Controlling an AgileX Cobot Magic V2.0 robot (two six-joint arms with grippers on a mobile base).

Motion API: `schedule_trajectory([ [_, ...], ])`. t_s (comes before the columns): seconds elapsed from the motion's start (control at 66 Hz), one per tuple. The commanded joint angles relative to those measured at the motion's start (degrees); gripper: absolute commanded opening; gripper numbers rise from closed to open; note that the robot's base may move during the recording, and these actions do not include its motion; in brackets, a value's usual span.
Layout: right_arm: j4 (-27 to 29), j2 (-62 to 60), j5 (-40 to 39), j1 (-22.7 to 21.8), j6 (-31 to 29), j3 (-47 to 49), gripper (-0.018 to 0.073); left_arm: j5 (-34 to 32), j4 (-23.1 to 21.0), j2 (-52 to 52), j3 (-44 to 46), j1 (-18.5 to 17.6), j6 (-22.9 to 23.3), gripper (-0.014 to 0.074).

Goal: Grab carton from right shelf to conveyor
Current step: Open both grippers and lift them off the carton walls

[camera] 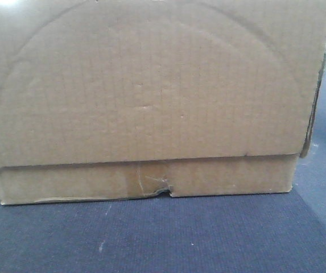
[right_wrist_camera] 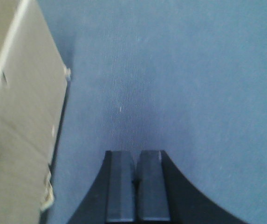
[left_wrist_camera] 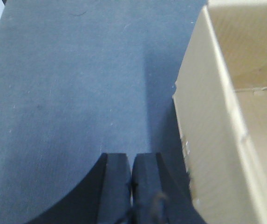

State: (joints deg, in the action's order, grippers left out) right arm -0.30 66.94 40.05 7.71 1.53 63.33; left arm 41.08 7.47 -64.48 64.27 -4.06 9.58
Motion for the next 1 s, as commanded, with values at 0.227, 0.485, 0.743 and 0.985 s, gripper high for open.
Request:
schedule_trajectory([
  [0.227, -0.96, -14.06, -18.76, -0.26, -0.51, -23.49, -0.0073, -19.5, 0.12, 20.48, -26.61, 0.25, -0.44, 0.0011],
  [0.485, -0.96, -27.95, -26.28, -0.26, -0.51, -36.64, -0.0073, -26.31, 0.34, 37.9, -38.94, 0.25, -0.44, 0.0011],
  [0.743, -0.96, -44.04, -28.69, -0.26, -0.51, -42.59, -0.0073, -26.31, 0.74, 49.2, -41.5, 0.25, -0.44, 0.0011],
  [0.985, -0.96, -54.18, -29.16, -0.26, -0.51, -42.61, -0.0073, -26.31, 0.74, 53.02, -41.5, 0.25, -0.44, 0.0011],
])
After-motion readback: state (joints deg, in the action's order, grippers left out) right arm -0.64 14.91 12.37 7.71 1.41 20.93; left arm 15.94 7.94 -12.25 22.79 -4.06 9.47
